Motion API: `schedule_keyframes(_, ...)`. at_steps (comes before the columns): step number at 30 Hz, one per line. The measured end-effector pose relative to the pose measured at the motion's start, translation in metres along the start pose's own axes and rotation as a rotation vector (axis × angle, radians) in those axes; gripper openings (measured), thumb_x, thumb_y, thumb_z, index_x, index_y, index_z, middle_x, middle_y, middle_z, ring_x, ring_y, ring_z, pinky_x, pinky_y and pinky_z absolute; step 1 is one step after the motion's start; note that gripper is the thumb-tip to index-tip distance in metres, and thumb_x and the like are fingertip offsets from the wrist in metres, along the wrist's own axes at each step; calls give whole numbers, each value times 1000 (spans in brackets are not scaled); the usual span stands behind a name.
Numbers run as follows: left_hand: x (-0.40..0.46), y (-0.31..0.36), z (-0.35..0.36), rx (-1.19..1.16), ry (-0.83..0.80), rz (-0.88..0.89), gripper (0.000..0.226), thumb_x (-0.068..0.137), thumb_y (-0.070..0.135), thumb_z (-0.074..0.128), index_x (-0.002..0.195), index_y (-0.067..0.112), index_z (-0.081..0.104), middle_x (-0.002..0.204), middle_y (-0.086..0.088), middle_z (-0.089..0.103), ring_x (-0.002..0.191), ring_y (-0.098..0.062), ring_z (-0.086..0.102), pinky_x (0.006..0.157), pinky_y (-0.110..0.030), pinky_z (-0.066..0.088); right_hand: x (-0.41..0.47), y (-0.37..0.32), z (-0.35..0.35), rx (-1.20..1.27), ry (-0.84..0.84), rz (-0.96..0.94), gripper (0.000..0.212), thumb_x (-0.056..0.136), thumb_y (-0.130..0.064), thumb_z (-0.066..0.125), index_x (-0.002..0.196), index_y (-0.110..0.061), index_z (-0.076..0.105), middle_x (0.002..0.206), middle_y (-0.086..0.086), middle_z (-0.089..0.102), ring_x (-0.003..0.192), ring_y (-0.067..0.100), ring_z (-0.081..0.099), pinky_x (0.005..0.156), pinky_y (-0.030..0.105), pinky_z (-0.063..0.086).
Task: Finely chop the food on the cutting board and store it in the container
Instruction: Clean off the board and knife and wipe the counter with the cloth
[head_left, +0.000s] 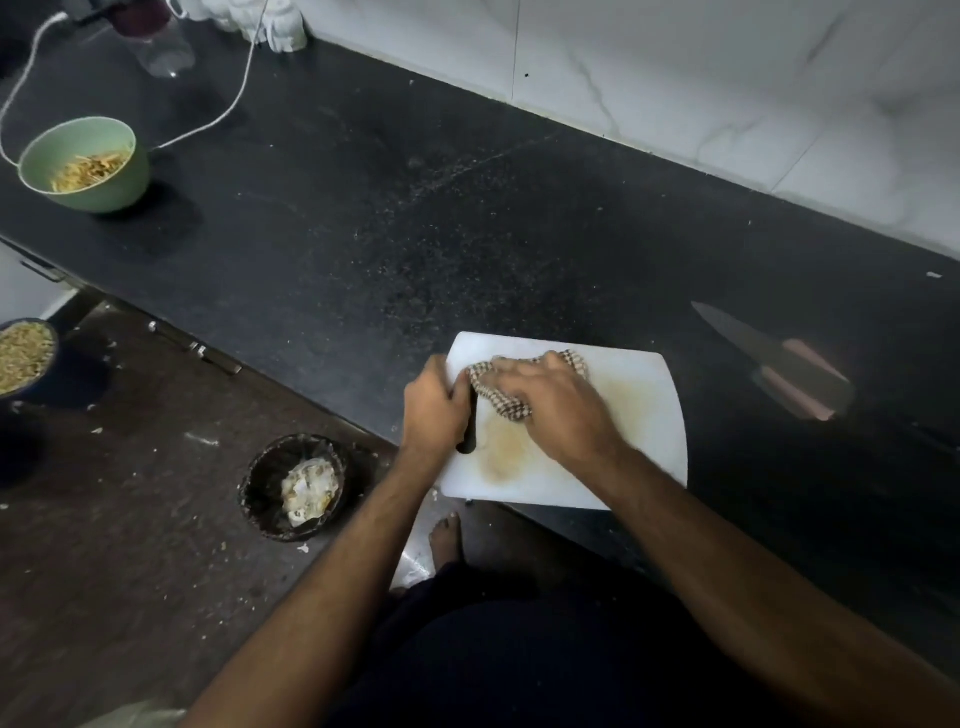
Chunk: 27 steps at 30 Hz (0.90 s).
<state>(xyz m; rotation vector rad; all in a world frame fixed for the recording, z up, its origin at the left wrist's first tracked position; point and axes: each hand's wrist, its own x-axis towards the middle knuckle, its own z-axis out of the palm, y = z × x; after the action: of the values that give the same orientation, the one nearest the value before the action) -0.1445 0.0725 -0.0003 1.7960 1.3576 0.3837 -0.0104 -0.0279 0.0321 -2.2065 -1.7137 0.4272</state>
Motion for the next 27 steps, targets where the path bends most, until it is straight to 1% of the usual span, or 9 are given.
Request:
schedule_keyframes(3, 8, -1, 0, 0, 1, 18, 29, 103, 30, 60, 120, 6, 61, 95, 0, 64, 78, -11, 55, 62, -17, 35, -20, 17, -3, -33, -90, -48, 75, 86, 7, 56, 129, -54, 59, 141, -25, 54, 91, 8, 41, 66, 29, 40)
schedule_keyframes(5, 8, -2, 3, 4, 1, 28, 30, 104, 31, 58, 123, 7, 61, 95, 4, 61, 78, -10, 54, 65, -18, 35, -33, 40, -13, 31, -171, -50, 70, 83, 7, 65, 118, -54, 67, 130, -28, 61, 85, 7, 40, 65, 28, 38)
schedule_keyframes(8, 7, -1, 6, 1, 20, 58, 32, 105, 30, 57, 130, 10, 61, 101, 3, 65, 86, -9, 56, 69, -16, 36, -41, 65, -31, 131, -241, -18, 65, 77, 7, 69, 109, -49, 72, 118, -21, 70, 93, 4, 48, 92, 40, 50)
schedule_keyframes(10, 7, 5, 8, -22, 28, 70, 34, 105, 28, 56, 134, 10, 60, 106, 3, 67, 90, -8, 57, 70, -12, 36, -34, 64, -34, 154, -115, 1, 56, 81, 2, 70, 114, -42, 72, 115, -12, 71, 102, 11, 58, 97, 43, 50)
schedule_keyframes(14, 7, 13, 11, -74, 42, 94, 36, 105, 23, 58, 137, 9, 60, 103, 10, 61, 93, -8, 59, 73, -8, 35, 6, 32, -19, 182, 206, 115, 68, 77, 19, 57, 128, -23, 69, 129, -5, 67, 121, 16, 59, 108, 33, 44)
schedule_keyframes(18, 12, 14, 12, -87, 55, 102, 34, 103, 21, 61, 135, 10, 64, 102, 10, 64, 93, -9, 62, 73, -7, 38, 2, 20, 3, 135, 38, -73, 56, 86, 10, 50, 128, -21, 69, 136, 1, 64, 134, 24, 52, 118, 37, 32)
schedule_keyframes(22, 16, 14, 13, -61, 73, 85, 36, 103, 23, 61, 136, 11, 63, 109, 5, 69, 96, -8, 61, 80, -12, 38, -39, 48, -15, 200, -228, -265, 51, 80, 7, 55, 115, -23, 76, 126, -5, 69, 129, 22, 57, 111, 46, 43)
schedule_keyframes(25, 17, 15, 16, -12, 80, 95, 35, 104, 27, 58, 136, 12, 62, 116, -5, 74, 101, -18, 68, 82, -19, 42, -51, 81, -45, 209, -414, -222, 56, 68, 15, 55, 102, -22, 80, 117, -7, 73, 121, 14, 63, 108, 41, 48)
schedule_keyframes(27, 18, 19, 16, 12, 86, 79, 38, 104, 28, 57, 138, 12, 60, 119, -10, 73, 108, -26, 68, 85, -26, 44, -49, 96, -62, 196, -399, -160, 53, 71, 18, 65, 98, -25, 80, 114, -9, 74, 116, 10, 65, 104, 41, 51)
